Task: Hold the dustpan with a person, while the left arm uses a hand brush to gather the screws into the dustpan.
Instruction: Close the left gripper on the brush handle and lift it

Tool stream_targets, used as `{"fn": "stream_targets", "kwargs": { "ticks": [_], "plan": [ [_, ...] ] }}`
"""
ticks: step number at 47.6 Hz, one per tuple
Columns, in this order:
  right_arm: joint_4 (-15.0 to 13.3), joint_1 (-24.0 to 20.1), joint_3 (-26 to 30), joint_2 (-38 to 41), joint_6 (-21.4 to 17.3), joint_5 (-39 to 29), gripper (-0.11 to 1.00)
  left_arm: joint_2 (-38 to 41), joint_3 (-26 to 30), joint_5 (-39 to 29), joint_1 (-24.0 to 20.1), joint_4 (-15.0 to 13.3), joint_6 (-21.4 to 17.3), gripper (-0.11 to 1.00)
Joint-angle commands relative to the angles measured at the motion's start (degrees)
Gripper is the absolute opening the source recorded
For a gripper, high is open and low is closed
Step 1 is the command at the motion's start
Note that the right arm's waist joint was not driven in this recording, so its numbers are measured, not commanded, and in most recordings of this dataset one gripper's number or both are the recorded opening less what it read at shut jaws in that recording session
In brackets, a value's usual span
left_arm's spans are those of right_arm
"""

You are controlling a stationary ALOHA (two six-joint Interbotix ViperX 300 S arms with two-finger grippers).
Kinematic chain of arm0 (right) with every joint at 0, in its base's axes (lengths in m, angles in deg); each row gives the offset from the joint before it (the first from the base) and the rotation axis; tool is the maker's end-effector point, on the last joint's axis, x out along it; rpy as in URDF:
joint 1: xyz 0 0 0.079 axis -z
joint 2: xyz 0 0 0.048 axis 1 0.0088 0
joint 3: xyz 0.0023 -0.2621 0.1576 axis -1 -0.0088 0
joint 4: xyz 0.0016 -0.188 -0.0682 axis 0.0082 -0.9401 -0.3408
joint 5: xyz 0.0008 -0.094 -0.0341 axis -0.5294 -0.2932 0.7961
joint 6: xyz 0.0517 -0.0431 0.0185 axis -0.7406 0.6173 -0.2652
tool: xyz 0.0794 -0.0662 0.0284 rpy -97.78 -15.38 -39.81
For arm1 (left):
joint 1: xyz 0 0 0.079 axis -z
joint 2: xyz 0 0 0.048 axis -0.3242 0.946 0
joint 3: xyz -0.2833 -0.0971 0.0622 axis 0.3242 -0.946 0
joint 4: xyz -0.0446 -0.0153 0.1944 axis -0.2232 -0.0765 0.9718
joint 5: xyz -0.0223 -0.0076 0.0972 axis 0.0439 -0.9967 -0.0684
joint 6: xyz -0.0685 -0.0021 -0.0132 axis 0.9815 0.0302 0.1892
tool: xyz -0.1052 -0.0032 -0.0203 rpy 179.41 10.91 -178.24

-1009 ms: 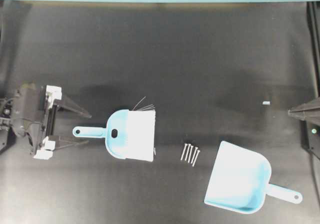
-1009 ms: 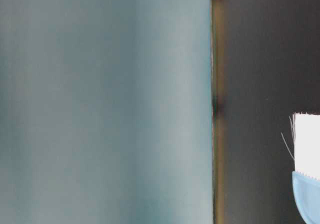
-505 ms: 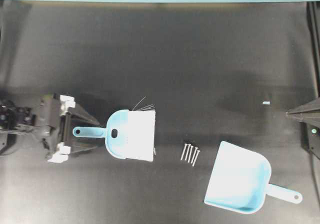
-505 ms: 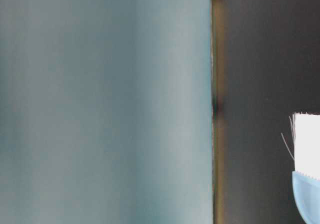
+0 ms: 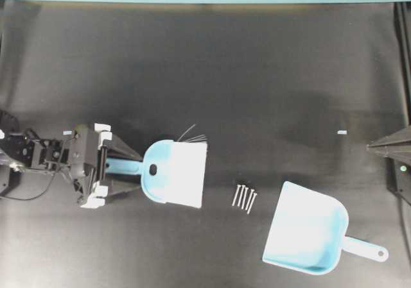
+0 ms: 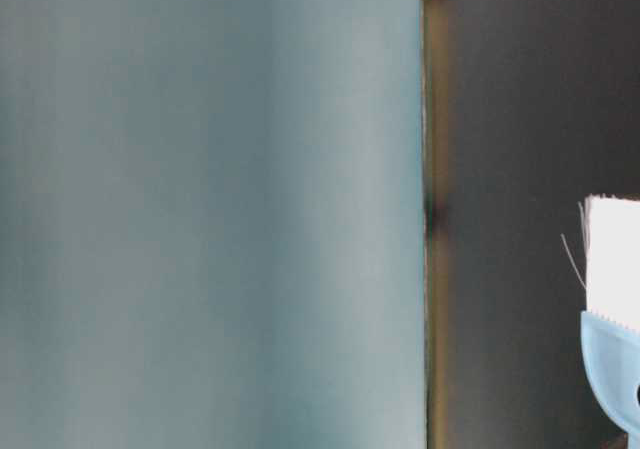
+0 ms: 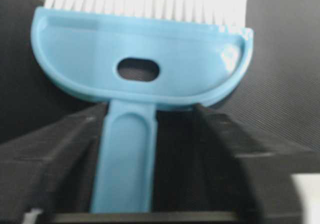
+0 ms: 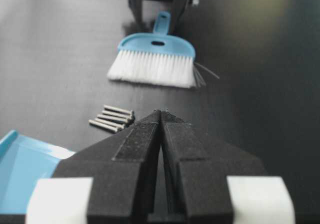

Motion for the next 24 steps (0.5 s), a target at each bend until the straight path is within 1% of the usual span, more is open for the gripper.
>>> {"fn": "stream_targets", "kwargs": {
  "ticks": [1, 4, 5, 11, 16, 21, 24],
  "plan": [
    [-0.1, 0.0, 0.0, 0.5, -0.2, 0.9, 0.0, 0.8, -0.3, -1.8, 0.4, 0.2, 0.2, 0.48],
    [0.0, 0.0, 0.0, 0.5, -0.2, 0.9, 0.0, 0.6, -0.3, -1.9, 0.4, 0.2, 0.2, 0.33],
    [0.0, 0.0, 0.1, 0.5, -0.2, 0.9, 0.0, 0.4, -0.2, -1.9, 0.4, 0.2, 0.2, 0.3],
    [0.0, 0.0, 0.1, 0.5, -0.2, 0.9, 0.0, -1.7, 0.1, -2.8, 0.4, 0.2, 0.3, 0.31],
    [-0.1, 0.0, 0.1, 0.5, -0.2, 0.9, 0.0, -4.8, 0.9, -6.6, 0.5, 0.2, 0.2, 0.31],
    [0.0, 0.0, 0.1, 0.5, -0.2, 0.9, 0.0, -9.4, 2.9, -14.2, 0.5, 0.2, -0.3, 0.31],
    [0.0, 0.0, 0.0, 0.5, -0.2, 0.9, 0.0, -13.0, 5.1, -22.0, 0.6, 0.2, -0.7, 0.3]
  ]
}}
